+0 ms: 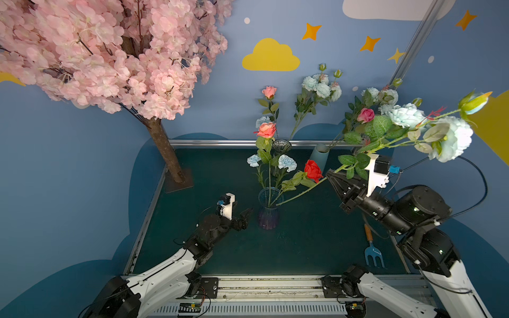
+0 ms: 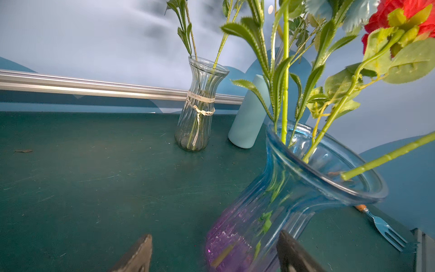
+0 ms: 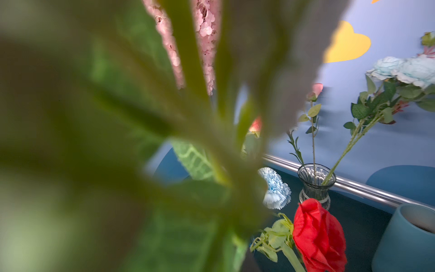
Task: Pick out blue flowers from the vase
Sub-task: Pick up the flower from the vase.
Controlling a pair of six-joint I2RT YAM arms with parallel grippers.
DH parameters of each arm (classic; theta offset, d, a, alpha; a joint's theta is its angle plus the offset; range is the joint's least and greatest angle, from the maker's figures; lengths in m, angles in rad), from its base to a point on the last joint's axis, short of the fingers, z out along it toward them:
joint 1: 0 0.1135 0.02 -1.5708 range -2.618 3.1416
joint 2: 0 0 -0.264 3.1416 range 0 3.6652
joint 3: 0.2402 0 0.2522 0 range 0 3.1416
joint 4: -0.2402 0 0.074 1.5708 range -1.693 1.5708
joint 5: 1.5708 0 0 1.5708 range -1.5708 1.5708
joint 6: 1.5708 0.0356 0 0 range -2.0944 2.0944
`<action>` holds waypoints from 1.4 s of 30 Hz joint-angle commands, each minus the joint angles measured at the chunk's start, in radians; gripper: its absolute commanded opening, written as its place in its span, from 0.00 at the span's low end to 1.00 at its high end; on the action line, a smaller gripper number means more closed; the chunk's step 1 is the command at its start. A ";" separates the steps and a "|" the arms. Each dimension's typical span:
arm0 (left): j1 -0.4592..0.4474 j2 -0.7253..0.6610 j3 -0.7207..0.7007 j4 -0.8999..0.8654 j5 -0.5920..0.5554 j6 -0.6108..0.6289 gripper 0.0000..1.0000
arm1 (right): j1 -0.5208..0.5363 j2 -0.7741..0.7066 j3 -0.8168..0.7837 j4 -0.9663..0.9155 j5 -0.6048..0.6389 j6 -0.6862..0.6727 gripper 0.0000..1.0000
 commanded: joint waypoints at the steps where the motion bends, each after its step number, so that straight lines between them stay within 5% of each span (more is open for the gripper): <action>1: 0.002 0.001 0.026 0.028 0.012 -0.006 0.83 | 0.004 -0.016 0.035 -0.173 0.093 -0.009 0.00; 10: 0.003 0.001 0.027 0.028 0.009 -0.009 0.83 | 0.000 0.006 0.035 -0.368 0.340 -0.023 0.00; 16: 0.003 0.001 0.027 0.028 0.007 -0.010 0.83 | -0.008 -0.010 -0.005 -0.352 0.385 -0.026 0.00; 31: 0.001 0.003 0.028 0.027 0.002 -0.009 0.83 | -0.010 -0.068 0.005 -0.086 0.128 -0.003 0.00; 42: 0.003 0.003 0.027 0.027 0.002 -0.010 0.83 | -0.010 -0.075 0.052 -0.044 0.084 0.004 0.00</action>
